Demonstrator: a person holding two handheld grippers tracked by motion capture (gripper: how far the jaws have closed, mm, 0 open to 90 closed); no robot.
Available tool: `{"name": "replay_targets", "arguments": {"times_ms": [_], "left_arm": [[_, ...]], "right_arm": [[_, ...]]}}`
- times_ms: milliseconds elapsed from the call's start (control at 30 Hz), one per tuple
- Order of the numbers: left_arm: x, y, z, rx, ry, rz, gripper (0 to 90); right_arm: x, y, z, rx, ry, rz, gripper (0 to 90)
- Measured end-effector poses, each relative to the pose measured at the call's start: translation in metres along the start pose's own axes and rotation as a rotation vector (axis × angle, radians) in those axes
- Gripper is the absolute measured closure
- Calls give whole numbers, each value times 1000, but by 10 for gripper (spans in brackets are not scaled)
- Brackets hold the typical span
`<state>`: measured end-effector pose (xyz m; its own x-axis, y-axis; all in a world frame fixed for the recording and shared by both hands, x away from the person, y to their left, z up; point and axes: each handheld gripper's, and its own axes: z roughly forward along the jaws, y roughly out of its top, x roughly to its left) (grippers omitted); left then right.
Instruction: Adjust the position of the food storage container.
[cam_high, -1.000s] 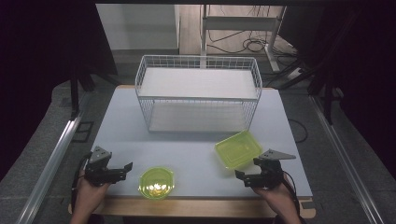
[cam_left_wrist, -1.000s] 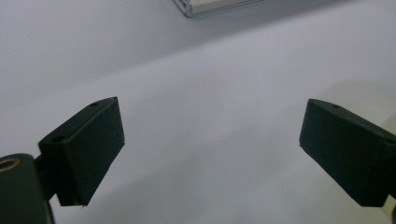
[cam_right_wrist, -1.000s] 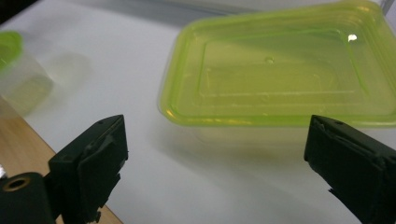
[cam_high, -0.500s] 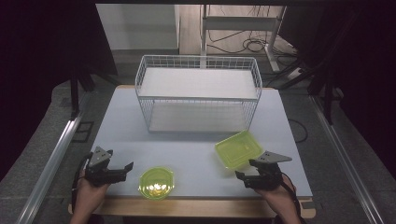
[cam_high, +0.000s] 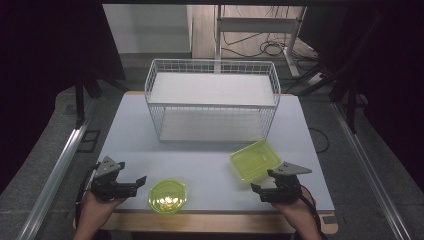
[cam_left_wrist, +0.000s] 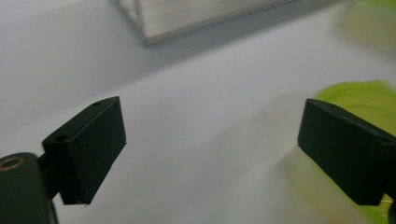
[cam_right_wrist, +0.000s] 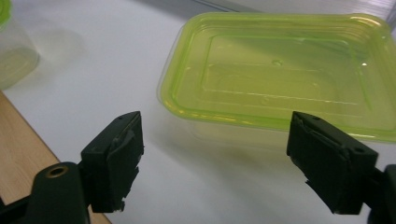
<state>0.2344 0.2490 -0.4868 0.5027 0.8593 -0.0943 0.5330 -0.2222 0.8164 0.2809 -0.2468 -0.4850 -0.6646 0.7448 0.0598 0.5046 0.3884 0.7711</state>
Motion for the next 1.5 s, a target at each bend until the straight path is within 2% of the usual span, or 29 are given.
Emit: {"name": "replay_targets", "arguments": {"times_ms": [67,100,167,233,333,400,433,500,600,667,733,767,800,867,967,1033,1133,1300,1500], "left_arm": [[-8,4,-5,-29,-36,18,127],[-14,7,-8,-43,-62,35,157],[-25,11,-12,-63,-85,73,191],[-35,14,-16,-77,-122,104,292],[-48,17,-19,-86,-149,147,388],[-52,18,-19,-88,-159,159,438],[-61,18,-16,-82,-195,179,459],[-69,18,-12,-67,-225,196,517],[-81,18,-5,-19,-289,199,678],[-91,16,1,3,-331,222,764],[-94,16,2,15,-338,233,827],[-102,13,8,48,-353,259,868],[-105,12,9,59,-357,263,893],[-110,10,13,93,-371,252,897],[-114,9,14,104,-377,261,897],[-122,7,17,125,-390,273,897],[-126,4,23,162,-369,292,897],[-119,1,31,213,-378,239,897],[-107,2,31,207,-364,203,898]], "right_arm": [[0,1,-1,-4,-12,6,165],[1,1,-1,-5,-19,8,160],[1,1,-1,-6,-27,10,156],[1,1,0,-5,-29,7,153],[0,1,-1,-14,-33,5,152],[0,1,-1,-22,-34,6,151],[-1,0,-1,-22,-33,4,145],[-1,0,-1,-16,-30,-6,137],[-2,0,-1,-19,-28,-5,136],[-1,0,-1,-16,-32,-13,136],[-1,-1,0,-8,-36,-25,136],[-1,-1,0,-4,-39,-28,136],[-1,-1,0,0,-41,-27,137],[-2,-2,0,7,-49,-27,136],[-3,-2,-1,5,-51,-20,136],[-3,-2,-1,6,-56,-20,136],[-3,-2,-1,9,-57,-25,136],[-2,-2,0,9,-61,-27,137],[-3,-2,0,12,-66,-24,137]]}}
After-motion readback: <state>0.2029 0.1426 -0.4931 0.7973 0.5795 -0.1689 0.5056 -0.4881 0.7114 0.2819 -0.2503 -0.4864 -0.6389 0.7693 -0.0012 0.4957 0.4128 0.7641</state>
